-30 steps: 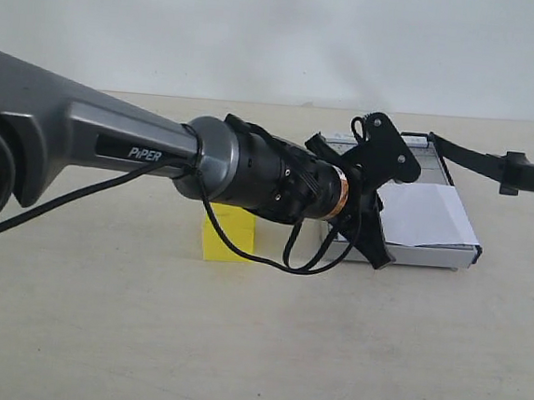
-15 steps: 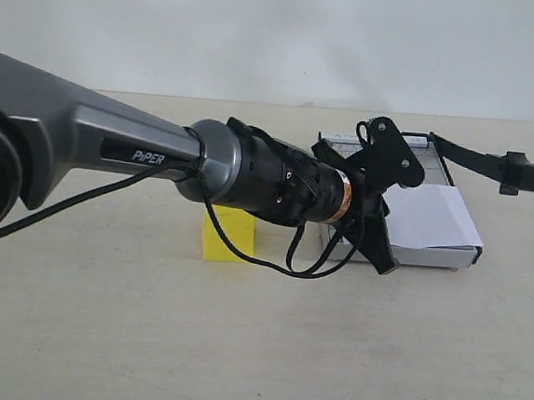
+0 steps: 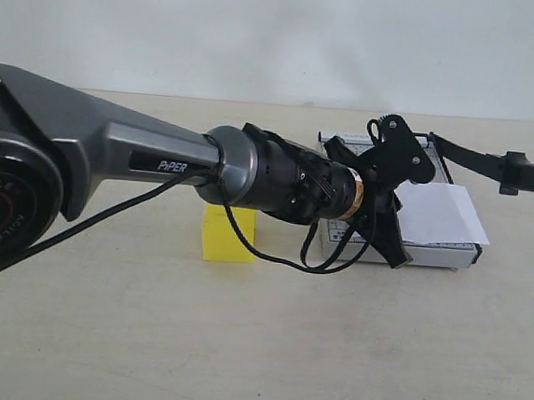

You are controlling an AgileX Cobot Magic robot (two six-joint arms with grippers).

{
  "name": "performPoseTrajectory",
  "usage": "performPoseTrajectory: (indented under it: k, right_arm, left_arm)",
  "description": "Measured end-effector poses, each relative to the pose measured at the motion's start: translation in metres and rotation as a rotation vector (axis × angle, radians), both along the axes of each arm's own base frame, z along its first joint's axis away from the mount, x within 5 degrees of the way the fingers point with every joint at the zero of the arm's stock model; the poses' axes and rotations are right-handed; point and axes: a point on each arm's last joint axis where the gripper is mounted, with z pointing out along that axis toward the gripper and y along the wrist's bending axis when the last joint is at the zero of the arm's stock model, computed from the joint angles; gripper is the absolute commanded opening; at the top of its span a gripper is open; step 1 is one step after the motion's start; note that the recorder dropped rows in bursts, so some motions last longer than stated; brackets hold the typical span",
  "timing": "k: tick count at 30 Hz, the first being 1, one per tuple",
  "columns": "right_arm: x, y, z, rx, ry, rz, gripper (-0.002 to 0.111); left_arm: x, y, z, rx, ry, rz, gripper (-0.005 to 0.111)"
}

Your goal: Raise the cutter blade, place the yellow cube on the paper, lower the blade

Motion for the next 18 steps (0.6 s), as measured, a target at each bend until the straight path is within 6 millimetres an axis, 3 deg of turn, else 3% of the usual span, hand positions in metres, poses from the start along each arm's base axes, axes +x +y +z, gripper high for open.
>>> performPoseTrajectory:
  k: [18]
  right_arm:
    - [0.0, 0.0, 0.0, 0.0, 0.0, 0.0, 0.0]
  left_arm:
    - [0.0023, -0.0017, 0.0012, -0.005, -0.008, 0.001, 0.004]
